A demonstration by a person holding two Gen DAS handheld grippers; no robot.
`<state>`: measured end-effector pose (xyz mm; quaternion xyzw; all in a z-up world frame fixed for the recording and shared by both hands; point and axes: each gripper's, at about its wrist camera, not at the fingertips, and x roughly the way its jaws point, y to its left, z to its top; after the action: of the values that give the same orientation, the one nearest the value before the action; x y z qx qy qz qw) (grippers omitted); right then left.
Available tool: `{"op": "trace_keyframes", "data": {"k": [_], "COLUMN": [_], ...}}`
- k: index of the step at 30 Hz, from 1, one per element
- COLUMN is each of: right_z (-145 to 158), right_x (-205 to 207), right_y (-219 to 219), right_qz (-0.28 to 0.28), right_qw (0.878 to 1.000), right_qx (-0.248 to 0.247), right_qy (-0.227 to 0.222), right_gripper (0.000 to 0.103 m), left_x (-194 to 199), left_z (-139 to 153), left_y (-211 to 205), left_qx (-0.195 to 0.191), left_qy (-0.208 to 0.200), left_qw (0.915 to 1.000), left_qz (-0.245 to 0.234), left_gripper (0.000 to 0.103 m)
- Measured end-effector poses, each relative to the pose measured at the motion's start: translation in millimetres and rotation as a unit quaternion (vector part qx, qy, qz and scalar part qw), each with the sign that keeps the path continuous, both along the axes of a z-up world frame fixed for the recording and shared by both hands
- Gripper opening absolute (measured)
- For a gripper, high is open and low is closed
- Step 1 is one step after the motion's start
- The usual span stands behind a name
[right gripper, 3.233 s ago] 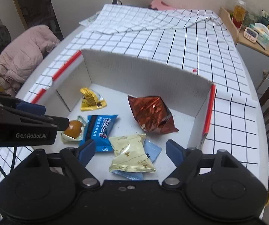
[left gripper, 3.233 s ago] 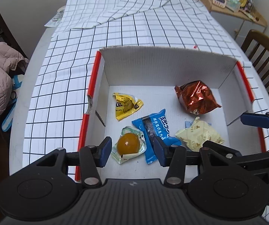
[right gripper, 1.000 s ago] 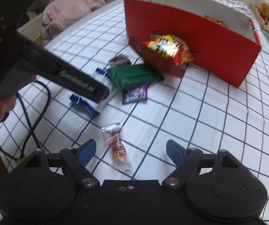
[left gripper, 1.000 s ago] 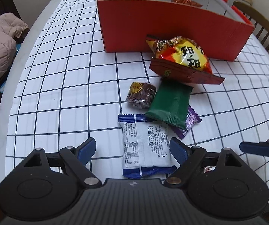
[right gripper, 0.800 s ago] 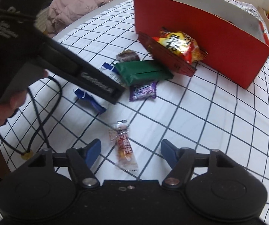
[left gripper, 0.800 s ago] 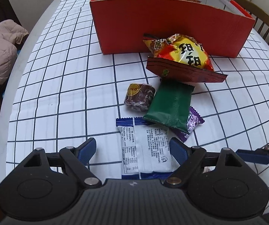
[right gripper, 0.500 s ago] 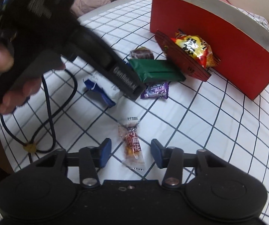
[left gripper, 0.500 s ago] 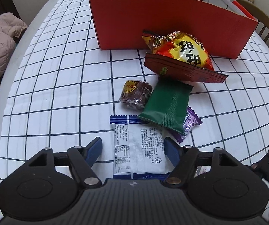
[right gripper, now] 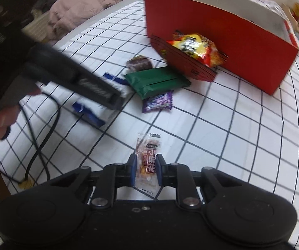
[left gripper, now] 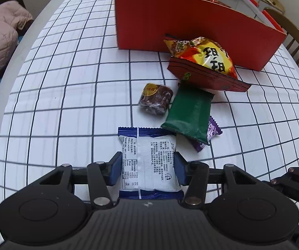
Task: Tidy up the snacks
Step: 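Lift both held snacks and carry them over the red box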
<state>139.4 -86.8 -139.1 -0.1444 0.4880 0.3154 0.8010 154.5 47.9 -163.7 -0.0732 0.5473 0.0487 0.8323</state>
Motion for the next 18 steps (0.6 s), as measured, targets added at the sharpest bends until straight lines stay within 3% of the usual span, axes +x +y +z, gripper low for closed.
{"op": "trace_keyframes", "data": {"k": [6,18], "right_z": [8.7,52.1], "right_x": [4.1,11.5], "right_y": [-16.8,-38.8], "right_qz": [-0.045,-0.093], "right_qw": [0.998,0.992], "right_qx": [0.037,0.087], "right_qy": [0.018,0.002], "right_gripper": [0.018,0.018], "left_x": [-10.5,-28.0], "left_z": [4.5,36.2], "left_y": [13.0,28.4], "left_qx": [-0.019,-0.028], "left_qy": [0.002,-0.026], "left_qw": [0.9996,0.9985], "left_qz": [0.022,0.04], "left_gripper": [0.051,0.051]}}
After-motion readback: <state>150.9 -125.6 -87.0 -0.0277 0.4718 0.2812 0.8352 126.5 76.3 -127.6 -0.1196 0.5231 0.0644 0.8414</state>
